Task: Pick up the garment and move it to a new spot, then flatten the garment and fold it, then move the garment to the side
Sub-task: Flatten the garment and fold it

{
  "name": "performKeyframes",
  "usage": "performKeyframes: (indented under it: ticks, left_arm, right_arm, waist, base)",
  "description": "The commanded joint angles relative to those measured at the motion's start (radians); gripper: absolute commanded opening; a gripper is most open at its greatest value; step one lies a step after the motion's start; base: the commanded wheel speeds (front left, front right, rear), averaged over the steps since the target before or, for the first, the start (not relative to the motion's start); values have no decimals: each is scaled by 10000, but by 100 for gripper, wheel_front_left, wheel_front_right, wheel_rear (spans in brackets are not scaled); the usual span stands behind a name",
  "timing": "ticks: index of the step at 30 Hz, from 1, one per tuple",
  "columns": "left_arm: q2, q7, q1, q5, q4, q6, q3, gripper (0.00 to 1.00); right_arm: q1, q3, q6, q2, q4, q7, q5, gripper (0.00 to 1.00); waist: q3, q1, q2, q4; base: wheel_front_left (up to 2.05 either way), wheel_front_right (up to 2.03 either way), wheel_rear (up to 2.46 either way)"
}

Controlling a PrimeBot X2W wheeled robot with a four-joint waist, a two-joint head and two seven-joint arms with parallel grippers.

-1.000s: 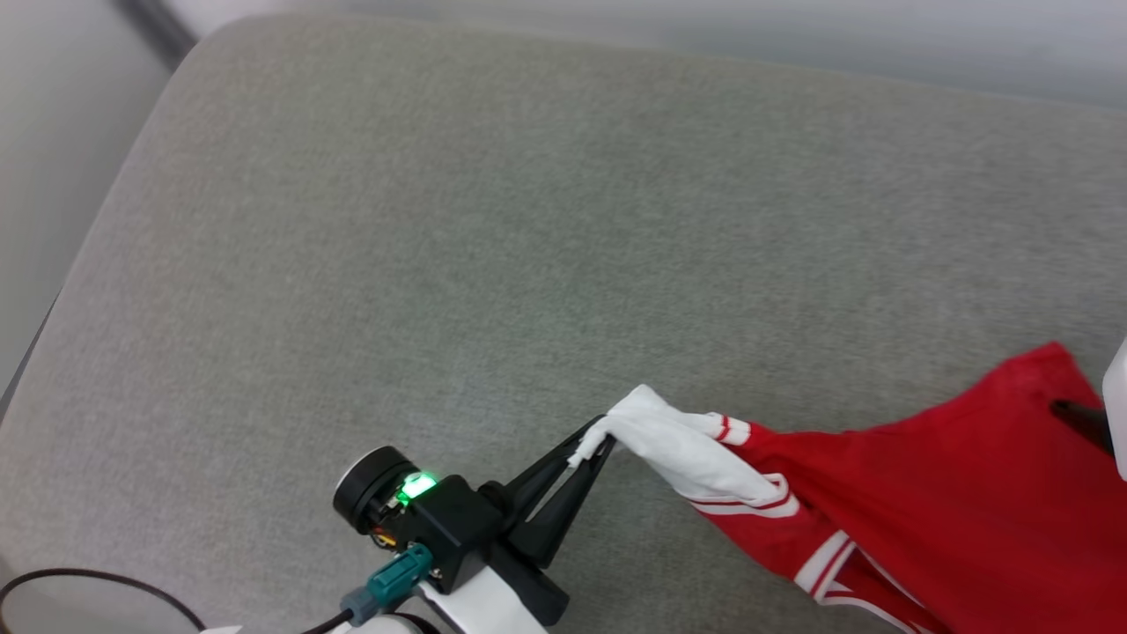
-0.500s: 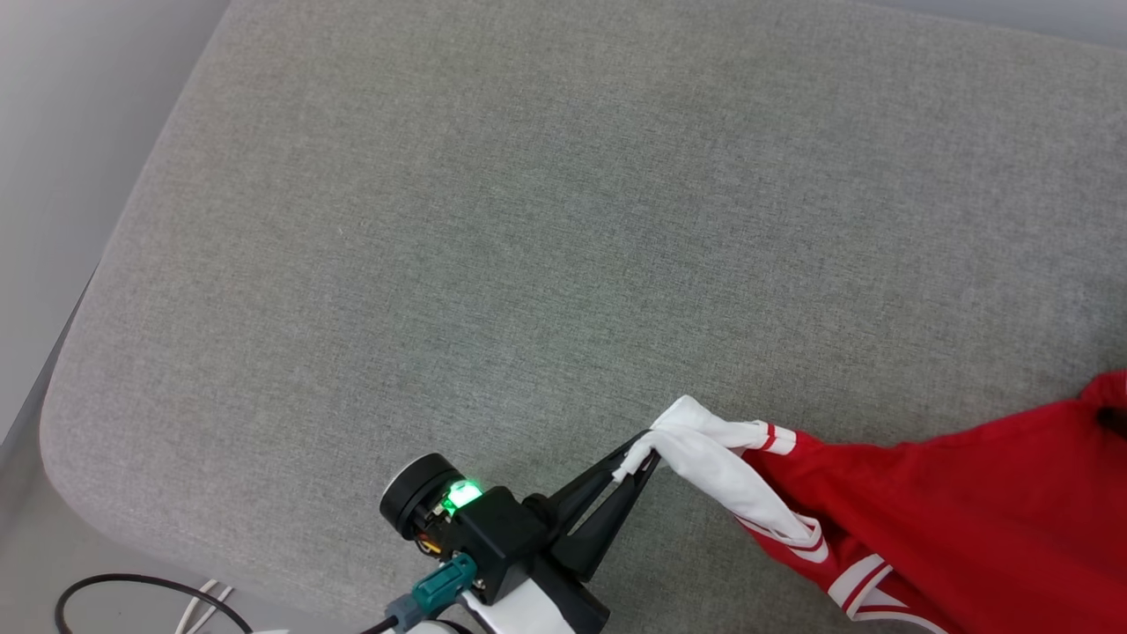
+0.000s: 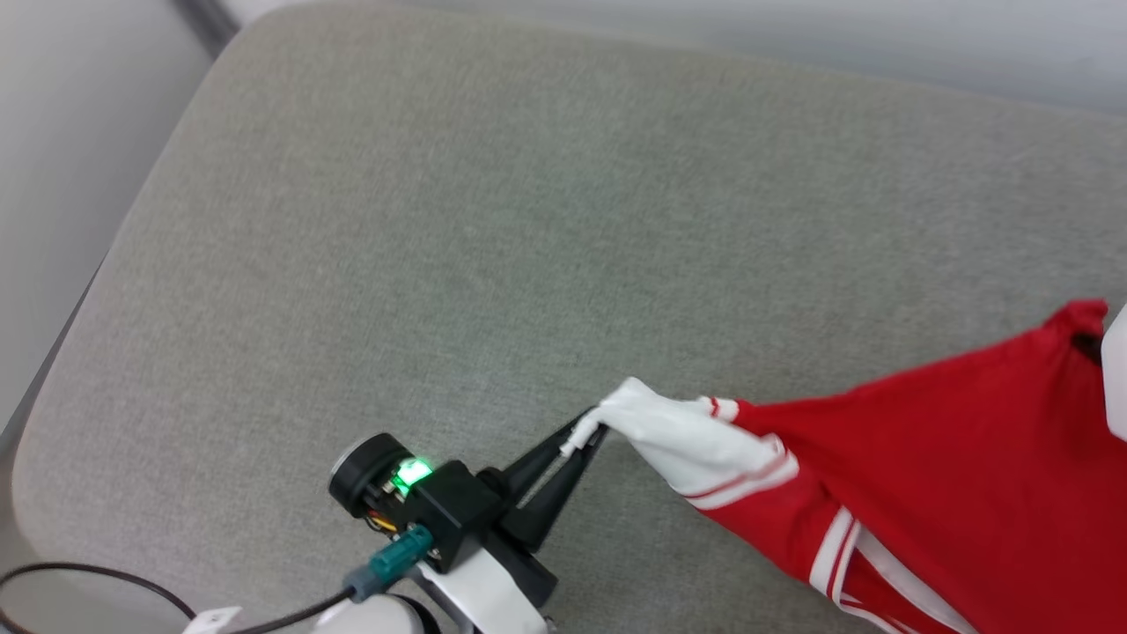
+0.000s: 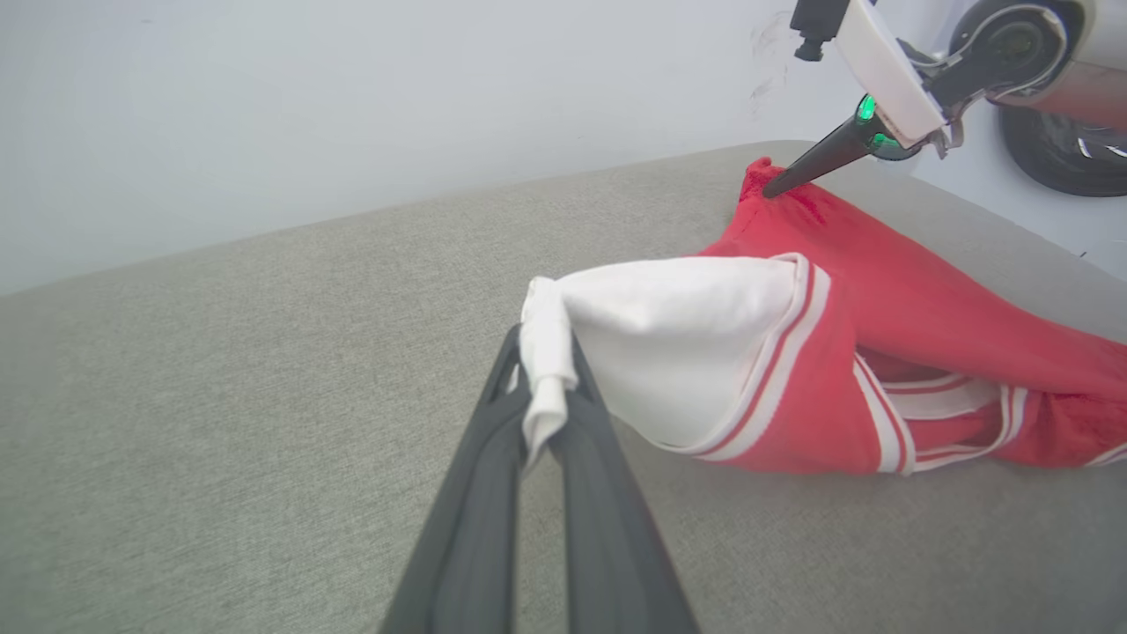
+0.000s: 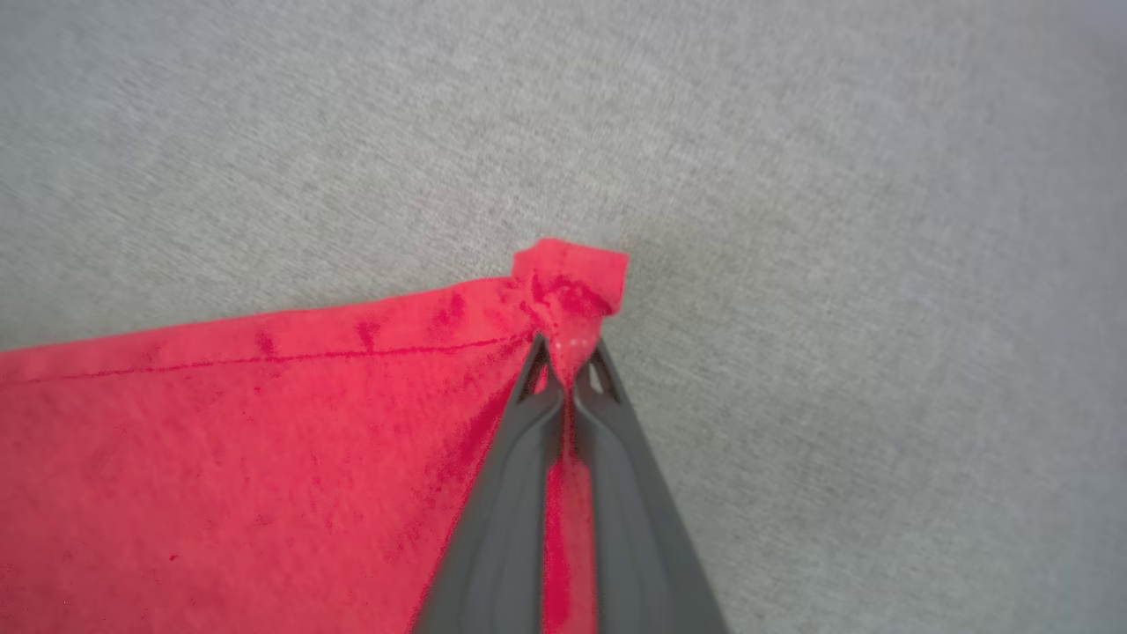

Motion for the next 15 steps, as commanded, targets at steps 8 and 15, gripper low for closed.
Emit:
performKeyframes:
  ticks: [8, 15]
  left_arm:
    - [991, 415, -814, 157, -475, 86, 675, 0]
    - [1614, 814, -1741, 125, -859, -93, 1273, 0]
  right_arm:
    - [-838, 220, -7, -313, -665, -1497, 559, 0]
    - [-1361, 252, -7, -267, -1416, -2365, 798, 0]
  waist:
    - [-1662, -2, 0, -1214]
    - [-2401, -2, 0, -1840]
  base:
    - [0, 0, 0]
    - [0, 0, 0]
